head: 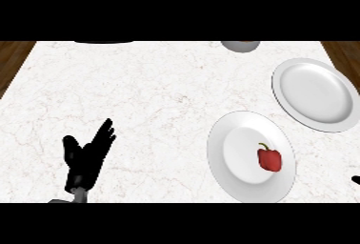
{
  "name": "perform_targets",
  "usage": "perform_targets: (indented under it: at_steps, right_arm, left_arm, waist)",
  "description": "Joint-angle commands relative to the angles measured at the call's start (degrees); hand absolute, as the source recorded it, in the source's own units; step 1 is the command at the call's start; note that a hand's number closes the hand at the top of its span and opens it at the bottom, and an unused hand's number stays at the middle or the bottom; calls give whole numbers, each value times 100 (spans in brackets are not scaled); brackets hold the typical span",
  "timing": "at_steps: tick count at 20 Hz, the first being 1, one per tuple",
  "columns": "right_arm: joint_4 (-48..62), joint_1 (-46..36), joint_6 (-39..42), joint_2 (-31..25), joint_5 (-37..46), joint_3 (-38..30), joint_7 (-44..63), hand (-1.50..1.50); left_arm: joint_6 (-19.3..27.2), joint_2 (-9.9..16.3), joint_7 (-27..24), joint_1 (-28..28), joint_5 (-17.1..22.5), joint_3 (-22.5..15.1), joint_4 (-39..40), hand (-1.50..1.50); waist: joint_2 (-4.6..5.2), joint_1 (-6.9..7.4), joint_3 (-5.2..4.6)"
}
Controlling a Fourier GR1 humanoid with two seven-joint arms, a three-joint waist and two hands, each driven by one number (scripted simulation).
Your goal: Pick the bell pepper from the plate and place it in the plate
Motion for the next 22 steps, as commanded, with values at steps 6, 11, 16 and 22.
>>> perform_targets:
  at_steps: [6, 11, 16, 22]
  right_arm:
    - [-1509, 543, 93, -664, 1283, 695, 1813, -150]
    - [-2172, 248, 47, -324, 1994, 1321, 3103, -150]
    - [-2183, 232, -172, 244, 2970, 1785, 3427, -150]
    - [-1882, -251, 205, 747, 3403, 2151, 3909, -150]
  left_arm:
    - [-149, -108, -195, -21, -17, 78, 325, 0]
    - [15, -172, 82, 225, -255, -131, -259, 0]
    - [-254, -203, -146, 166, -199, 113, 54, 0]
    - [-565, -108, -86, -201, -134, 518, 421, 0]
  waist:
    - [-3, -3, -3]
    - [-3, 56, 5]
    - [0, 33, 5]
    - [2, 41, 6]
